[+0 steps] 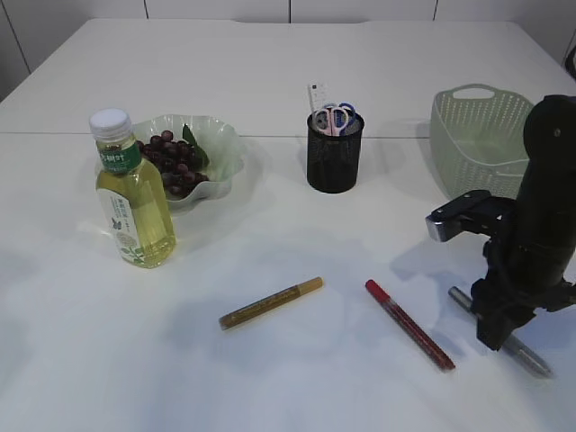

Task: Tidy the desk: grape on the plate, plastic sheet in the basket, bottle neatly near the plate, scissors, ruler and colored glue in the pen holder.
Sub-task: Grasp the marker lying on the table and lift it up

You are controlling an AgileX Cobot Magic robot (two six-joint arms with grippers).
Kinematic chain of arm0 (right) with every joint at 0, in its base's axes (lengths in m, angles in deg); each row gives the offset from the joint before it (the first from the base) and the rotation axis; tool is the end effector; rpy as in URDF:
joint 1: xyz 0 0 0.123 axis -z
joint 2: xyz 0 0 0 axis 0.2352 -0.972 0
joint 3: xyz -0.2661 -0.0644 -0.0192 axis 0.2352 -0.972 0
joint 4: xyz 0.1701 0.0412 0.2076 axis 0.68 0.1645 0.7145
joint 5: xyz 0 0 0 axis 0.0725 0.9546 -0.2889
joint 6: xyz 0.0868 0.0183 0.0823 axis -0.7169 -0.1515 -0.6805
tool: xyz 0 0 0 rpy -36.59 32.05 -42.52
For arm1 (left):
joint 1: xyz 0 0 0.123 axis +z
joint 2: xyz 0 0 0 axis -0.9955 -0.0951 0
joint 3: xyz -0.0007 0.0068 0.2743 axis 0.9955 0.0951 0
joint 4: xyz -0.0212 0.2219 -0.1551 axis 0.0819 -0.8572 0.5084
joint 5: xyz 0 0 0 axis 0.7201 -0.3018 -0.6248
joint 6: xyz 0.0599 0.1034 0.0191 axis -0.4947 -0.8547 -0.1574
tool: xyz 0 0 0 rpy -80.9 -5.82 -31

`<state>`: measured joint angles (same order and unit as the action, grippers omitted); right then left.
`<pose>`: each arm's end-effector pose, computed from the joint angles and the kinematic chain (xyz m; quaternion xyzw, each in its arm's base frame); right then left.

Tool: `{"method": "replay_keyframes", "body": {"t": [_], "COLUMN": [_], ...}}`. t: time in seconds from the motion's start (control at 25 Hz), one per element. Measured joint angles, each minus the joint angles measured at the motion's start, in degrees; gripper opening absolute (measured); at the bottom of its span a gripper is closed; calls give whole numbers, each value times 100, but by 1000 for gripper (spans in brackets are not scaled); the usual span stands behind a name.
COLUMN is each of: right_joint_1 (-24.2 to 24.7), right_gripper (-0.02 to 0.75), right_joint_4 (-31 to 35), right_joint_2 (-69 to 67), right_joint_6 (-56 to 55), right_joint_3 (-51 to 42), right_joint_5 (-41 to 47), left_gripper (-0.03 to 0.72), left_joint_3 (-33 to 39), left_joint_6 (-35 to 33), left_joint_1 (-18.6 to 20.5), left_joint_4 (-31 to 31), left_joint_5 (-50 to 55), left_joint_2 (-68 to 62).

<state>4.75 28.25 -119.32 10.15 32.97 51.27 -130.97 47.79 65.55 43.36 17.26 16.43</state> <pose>0.3203 0.0566 0.0893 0.3168 -0.9471 -0.0341 0.0377 0.2152 -0.0675 0.2801 0.1432 0.9763 -0.0039 0.1623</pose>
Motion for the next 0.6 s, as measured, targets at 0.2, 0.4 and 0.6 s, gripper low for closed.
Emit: {"method": "replay_keyframes", "body": {"t": [0.2, 0.4, 0.6], "right_joint_1": [0, 0, 0], "right_gripper": [423, 423, 423], "right_joint_4": [-111, -147, -157], "right_joint_2": [-244, -345, -354], "right_joint_6": [-153, -189, -202], "right_joint_3": [229, 478, 502], "right_joint_5": [-12, -12, -1], "left_gripper": [435, 434, 434], "left_joint_3": [0, 0, 0], "left_joint_6": [0, 0, 0], "left_joint_1": [0, 0, 0], "left_joint_4": [0, 0, 0], "left_joint_5": [13, 13, 13], "left_joint_2": [0, 0, 0]}}
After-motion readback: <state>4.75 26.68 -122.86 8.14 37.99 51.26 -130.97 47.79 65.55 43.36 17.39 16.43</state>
